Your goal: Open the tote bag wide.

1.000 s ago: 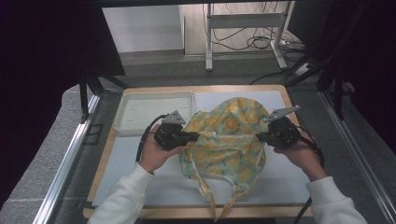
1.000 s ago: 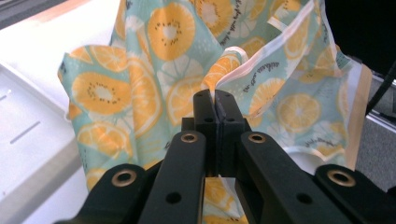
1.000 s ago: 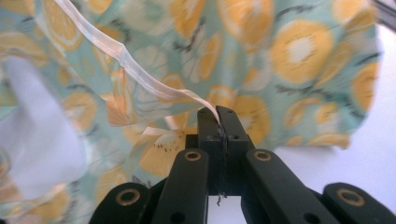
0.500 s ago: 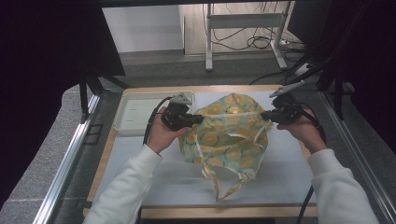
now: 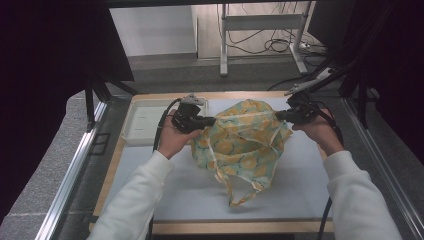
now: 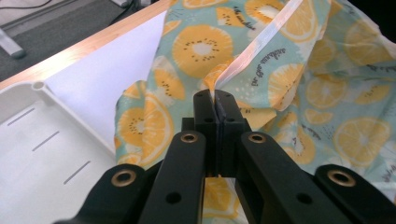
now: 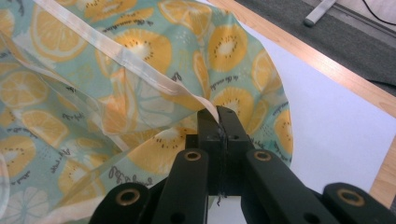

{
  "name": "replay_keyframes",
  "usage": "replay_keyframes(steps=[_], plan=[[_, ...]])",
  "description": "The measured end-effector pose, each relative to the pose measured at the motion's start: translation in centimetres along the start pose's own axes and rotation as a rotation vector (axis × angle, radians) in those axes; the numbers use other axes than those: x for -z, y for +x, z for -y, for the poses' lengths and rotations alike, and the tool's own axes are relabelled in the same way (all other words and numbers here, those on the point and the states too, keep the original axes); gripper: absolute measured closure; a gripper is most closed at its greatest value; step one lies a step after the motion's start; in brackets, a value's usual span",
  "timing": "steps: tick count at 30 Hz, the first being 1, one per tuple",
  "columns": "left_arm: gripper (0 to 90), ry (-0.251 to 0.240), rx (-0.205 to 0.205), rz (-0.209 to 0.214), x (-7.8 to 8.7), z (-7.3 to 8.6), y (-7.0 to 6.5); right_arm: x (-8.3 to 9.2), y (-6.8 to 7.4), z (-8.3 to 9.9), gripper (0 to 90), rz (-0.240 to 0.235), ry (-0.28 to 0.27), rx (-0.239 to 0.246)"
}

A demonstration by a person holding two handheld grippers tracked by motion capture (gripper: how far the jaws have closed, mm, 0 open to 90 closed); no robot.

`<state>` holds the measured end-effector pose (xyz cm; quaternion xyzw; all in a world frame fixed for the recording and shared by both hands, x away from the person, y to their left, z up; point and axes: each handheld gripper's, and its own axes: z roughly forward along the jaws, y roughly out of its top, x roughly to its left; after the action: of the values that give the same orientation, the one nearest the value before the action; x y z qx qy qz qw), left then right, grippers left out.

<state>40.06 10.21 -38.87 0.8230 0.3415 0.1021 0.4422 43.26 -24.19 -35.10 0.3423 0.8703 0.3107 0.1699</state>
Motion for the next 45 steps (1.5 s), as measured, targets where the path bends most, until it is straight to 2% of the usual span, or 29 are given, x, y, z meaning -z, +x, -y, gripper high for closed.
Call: replay_keyframes(steps=[3,9,19,24,27,29,34,36,39,45], plan=[[90.0,-0.002,0.015,0.004,-0.2,-0.1,0.4,-0.2,-0.2,-0.3,88.8,0.001,-0.006,-0.009],[90.0,-0.002,0.016,-0.005,-0.8,-1.0,1.0,-0.8,-1.0,-1.0,88.8,0.014,-0.008,-0.022],[90.0,-0.045,0.048,-0.008,-1.7,-2.6,1.6,-1.7,-3.3,-2.3,88.9,0.093,-0.019,-0.083],[90.0,-0.061,0.05,-0.022,-2.4,-3.7,1.6,-2.3,-4.3,-3.0,88.9,0.143,-0.008,-0.089],[90.0,-0.067,0.049,-0.045,-3.0,-4.3,1.9,-2.8,-5.0,-2.9,88.8,0.155,-0.008,-0.109],[90.0,-0.053,0.051,-0.072,-3.8,-4.5,2.1,-3.5,-5.5,-2.7,88.9,0.157,0.005,-0.126],[90.0,-0.021,0.095,-0.105,-6.5,-3.7,2.8,-5.9,-6.0,-1.4,88.9,0.167,0.048,-0.15],[89.9,0.0,0.105,-0.097,-7.4,-3.0,2.8,-7.1,-6.1,-0.5,88.9,0.158,0.071,-0.162],[89.9,0.033,0.094,-0.089,-8.5,-1.9,2.4,-8.2,-6.3,0.8,88.9,0.147,0.095,-0.177],[89.7,0.057,0.101,-0.061,-9.6,-0.5,1.7,-9.1,-6.3,3.0,88.9,0.122,0.123,-0.195]])
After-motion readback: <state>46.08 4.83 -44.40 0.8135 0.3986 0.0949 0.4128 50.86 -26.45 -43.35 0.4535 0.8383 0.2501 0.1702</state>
